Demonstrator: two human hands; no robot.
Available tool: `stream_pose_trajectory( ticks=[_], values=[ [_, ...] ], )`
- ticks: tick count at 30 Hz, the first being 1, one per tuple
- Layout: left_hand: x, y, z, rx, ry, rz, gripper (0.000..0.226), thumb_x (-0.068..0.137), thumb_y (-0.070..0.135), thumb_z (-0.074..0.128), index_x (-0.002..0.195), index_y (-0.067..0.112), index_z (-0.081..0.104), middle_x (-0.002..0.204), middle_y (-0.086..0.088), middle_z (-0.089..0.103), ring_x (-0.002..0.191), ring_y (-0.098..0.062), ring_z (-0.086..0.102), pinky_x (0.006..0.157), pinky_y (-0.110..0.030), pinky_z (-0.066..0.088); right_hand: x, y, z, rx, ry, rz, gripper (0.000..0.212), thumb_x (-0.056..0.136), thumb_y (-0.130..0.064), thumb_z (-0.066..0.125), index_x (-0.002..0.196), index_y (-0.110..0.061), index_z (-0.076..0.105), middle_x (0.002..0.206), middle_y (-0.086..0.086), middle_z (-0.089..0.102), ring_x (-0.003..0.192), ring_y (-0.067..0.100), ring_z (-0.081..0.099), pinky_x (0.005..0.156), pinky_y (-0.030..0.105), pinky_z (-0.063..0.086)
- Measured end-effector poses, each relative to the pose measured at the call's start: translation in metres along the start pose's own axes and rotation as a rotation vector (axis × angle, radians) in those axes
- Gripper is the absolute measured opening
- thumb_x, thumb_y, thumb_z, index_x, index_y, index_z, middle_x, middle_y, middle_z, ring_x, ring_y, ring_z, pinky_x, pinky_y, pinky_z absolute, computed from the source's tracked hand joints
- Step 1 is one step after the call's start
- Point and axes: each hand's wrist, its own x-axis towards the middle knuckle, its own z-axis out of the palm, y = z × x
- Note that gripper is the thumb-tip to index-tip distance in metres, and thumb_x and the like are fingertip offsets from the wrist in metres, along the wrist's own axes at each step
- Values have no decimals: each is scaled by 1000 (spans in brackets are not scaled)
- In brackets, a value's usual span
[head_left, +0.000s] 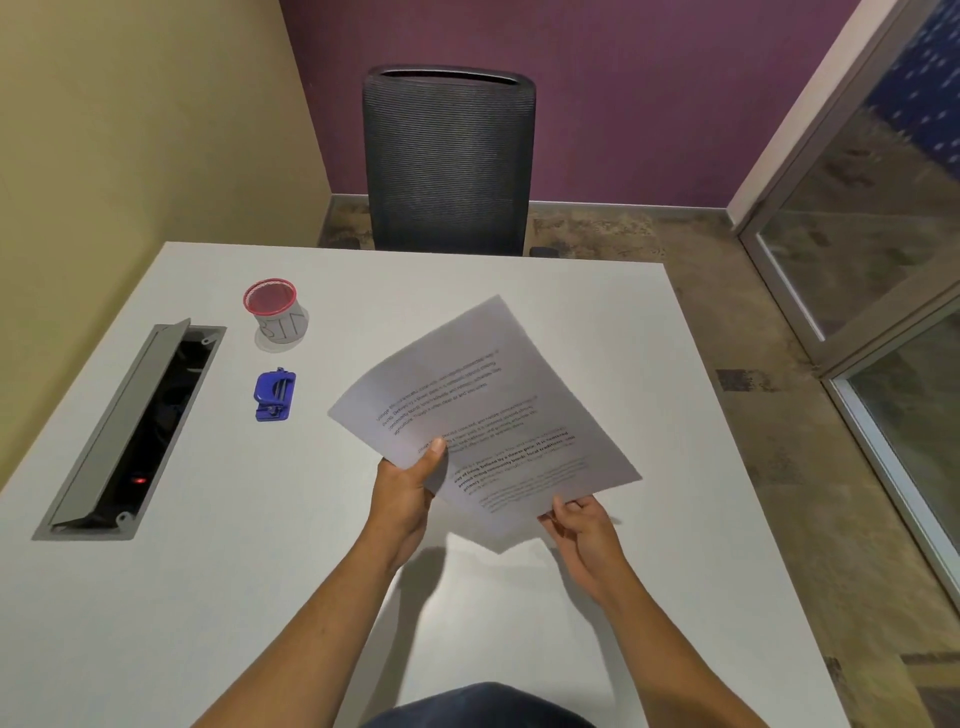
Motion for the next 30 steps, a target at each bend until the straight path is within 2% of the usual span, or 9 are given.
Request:
stream_pose_trajectory(
  ticks=[2,5,8,10,12,17,21,25,30],
  values=[
    [-2,-5,-5,-17,5,-21,35,86,14,68,113,35,67,122,-6,69,113,-24,65,93,-40,53,-1,-5,1,-82,8,-29,31,97,2,49,121,-13,60,117,5,72,108,18,67,92,30,51],
    [-2,-10,-20,0,25,-17,43,79,15,75,113,41,67,121,-3,70,111,-22,66,83,-33,57,-2,-11,-3,-181,65,-70,28,96,2,52,119,-12,62,115,7,73,104,19,68,85,29,55],
    [1,-11,-41,24,59,-8,48,75,14,78,116,36,68,121,-1,70,111,-20,66,88,-33,56,-3,-18,-6,-254,110,-114,26,95,5,52,118,-4,61,111,10,71,99,21,68,76,23,59],
    [4,-8,-54,26,107,-25,46,69,15,81,112,28,72,117,-4,72,107,-21,69,86,-32,57,-5,-23,-8,-309,116,-145,24,95,6,52,112,-8,64,106,7,73,96,22,69,73,21,58],
    [6,-3,-65,68,141,-55,41,65,18,84,104,20,74,108,-8,75,100,-26,71,77,-30,59,-7,-27,-10,-338,130,-159,25,95,6,52,107,-12,66,102,3,74,89,16,72,67,18,57],
    [11,6,-83,341,113,-69,24,77,8,79,97,16,69,96,-4,77,88,-27,74,65,-27,59,-6,-37,-15,-449,175,-192,22,94,6,52,105,-7,66,101,6,72,75,0,71,59,11,52],
    [17,7,-80,508,51,-74,27,80,8,77,101,24,69,98,6,77,90,-17,73,74,-32,59,-4,-41,-13,-531,176,-244,25,95,3,53,103,-16,67,100,-3,73,79,-3,70,60,10,52],
    [23,8,-69,548,82,23,30,84,12,74,103,34,65,101,10,74,92,-7,70,75,-24,56,2,-46,-11,-603,182,-302,24,93,-3,58,109,-18,69,105,-4,74,95,7,70,81,24,57],
    [23,1,-64,547,130,114,35,84,9,72,107,34,61,104,9,71,95,-4,68,81,-22,52,8,-45,-9,-526,160,-329,23,90,-6,64,107,-20,69,104,-5,76,95,8,72,76,18,57]
  ],
)
